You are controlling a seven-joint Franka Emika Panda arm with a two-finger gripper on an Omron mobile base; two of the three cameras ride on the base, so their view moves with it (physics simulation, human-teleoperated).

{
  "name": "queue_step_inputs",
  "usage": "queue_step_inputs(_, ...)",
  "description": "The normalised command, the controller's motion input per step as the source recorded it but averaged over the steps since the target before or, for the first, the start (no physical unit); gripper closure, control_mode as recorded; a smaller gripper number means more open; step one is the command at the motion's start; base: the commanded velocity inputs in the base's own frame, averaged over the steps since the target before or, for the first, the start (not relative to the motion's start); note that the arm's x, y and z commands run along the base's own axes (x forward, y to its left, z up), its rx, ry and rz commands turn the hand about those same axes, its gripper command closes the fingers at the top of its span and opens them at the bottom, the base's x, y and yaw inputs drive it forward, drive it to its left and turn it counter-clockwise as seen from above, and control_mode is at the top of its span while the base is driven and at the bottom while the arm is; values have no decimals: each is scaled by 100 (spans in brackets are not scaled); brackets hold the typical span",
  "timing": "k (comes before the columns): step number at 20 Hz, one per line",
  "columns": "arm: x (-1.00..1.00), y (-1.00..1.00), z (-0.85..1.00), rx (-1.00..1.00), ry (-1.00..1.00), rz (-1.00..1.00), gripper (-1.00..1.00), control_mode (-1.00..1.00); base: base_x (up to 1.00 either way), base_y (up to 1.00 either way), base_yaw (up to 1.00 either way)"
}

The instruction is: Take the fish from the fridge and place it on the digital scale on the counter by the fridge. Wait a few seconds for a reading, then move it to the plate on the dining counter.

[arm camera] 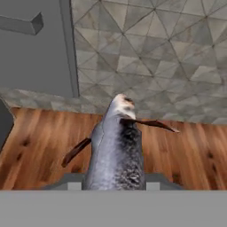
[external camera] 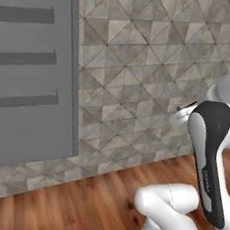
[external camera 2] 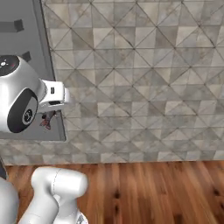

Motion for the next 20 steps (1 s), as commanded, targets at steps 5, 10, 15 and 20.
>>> queue_step_inputs(5, 0, 0, 0, 0, 0, 0, 100, 100, 0, 0, -100)
queue_step_inputs(10, 0, 0, 0, 0, 0, 0, 100, 100, 0, 0, -100)
queue_step_inputs(15, 0, 0, 0, 0, 0, 0, 100, 100, 0, 0, -100)
queue_step_inputs(20, 0, 0, 0, 0, 0, 0, 100, 100, 2, 5, -96)
